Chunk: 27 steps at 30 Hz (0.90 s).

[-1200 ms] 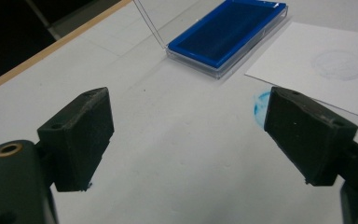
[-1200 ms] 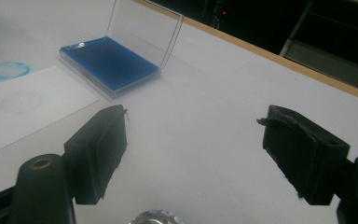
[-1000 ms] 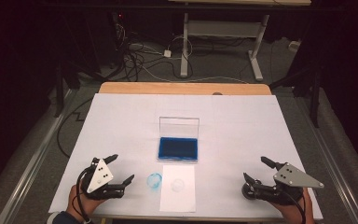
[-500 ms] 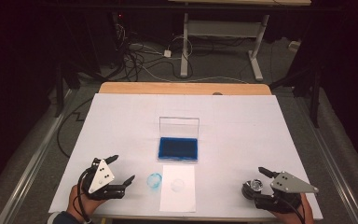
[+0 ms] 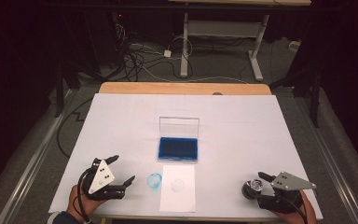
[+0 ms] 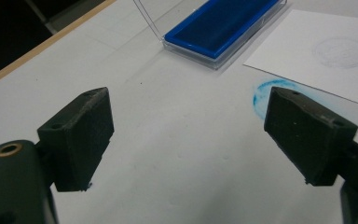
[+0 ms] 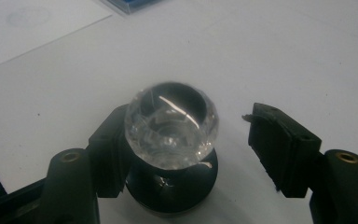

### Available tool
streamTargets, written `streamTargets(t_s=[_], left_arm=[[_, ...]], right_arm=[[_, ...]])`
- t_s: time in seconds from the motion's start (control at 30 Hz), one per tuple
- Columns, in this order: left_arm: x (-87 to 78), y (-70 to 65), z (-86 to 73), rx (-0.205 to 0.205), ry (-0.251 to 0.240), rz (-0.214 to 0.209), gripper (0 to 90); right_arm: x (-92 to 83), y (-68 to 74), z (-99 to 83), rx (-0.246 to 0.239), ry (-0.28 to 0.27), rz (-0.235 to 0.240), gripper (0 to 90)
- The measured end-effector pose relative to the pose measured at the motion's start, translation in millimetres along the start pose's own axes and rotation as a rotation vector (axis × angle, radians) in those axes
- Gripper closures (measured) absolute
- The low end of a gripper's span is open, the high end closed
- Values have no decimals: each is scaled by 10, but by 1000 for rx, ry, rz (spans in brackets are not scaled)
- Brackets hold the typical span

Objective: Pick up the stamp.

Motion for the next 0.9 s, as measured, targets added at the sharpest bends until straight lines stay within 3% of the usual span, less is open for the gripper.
streamTargets(t_s=[0.33, 0.67, 0.9], left_arm=[[5, -3, -4, 6, 4, -1, 146], [2, -4, -13, 23, 14, 5, 146], [5, -4, -14, 23, 16, 5, 146]], right_arm=[[65, -3, -31, 33, 12, 48, 395], [12, 43, 24, 20, -36, 91, 541], [-23, 55, 38, 17, -38, 103, 556]])
Point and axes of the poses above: each handheld gripper's, and its own axes: x roughly forward along the jaws, z roughly out of its top, y roughly to its left, the point moved 6 cm from there along x, roughly forward along the jaws, and after that the axes turned 2 degrees about -y, right-handed, at the moved point
